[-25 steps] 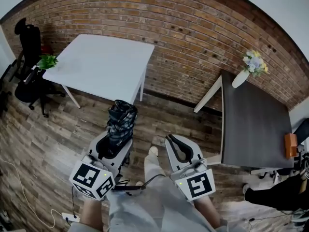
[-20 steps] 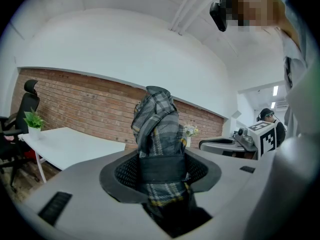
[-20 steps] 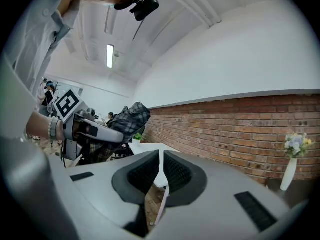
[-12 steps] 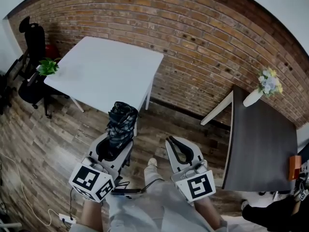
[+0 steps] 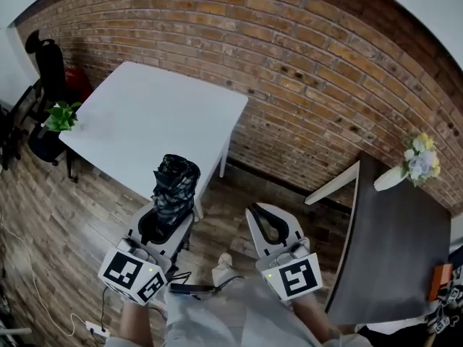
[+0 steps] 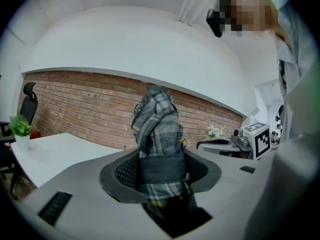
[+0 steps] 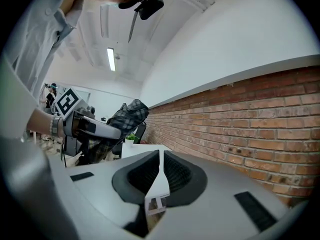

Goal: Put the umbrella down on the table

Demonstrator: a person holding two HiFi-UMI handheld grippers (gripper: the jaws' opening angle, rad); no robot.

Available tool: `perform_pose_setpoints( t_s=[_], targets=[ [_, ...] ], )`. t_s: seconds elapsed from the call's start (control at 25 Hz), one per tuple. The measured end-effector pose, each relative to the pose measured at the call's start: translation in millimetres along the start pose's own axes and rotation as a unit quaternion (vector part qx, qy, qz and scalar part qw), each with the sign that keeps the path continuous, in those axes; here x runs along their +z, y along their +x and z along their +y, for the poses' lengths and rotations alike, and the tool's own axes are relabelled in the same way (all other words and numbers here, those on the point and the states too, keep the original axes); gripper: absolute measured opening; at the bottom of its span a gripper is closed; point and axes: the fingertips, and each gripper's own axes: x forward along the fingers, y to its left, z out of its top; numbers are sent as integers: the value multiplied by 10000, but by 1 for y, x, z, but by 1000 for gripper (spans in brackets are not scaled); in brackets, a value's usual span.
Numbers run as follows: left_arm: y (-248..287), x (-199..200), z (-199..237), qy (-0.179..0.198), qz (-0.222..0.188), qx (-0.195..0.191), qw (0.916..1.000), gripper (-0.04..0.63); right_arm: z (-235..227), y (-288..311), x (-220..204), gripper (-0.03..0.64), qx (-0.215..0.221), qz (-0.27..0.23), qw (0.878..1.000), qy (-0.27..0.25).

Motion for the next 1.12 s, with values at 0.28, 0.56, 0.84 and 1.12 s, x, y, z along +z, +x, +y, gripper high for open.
perform_pose_setpoints(
  t_s=[0.28, 0.56, 0.84, 1.12],
  targets=[
    [51, 9, 14, -69, 13, 138, 9999, 227, -47, 27, -5, 57, 52, 14, 10000, 36],
    [73, 11, 25, -75, 156, 236, 9996, 227, -66, 41, -6, 57, -5, 20, 9999, 123],
    [87, 12, 34, -125, 225, 205, 9995, 227, -73, 53, -3, 57, -41, -10, 9998, 194],
    [100, 6, 49, -120, 371, 217, 9990, 227, -76, 62, -9, 57, -115, 70, 9997, 206]
  ],
)
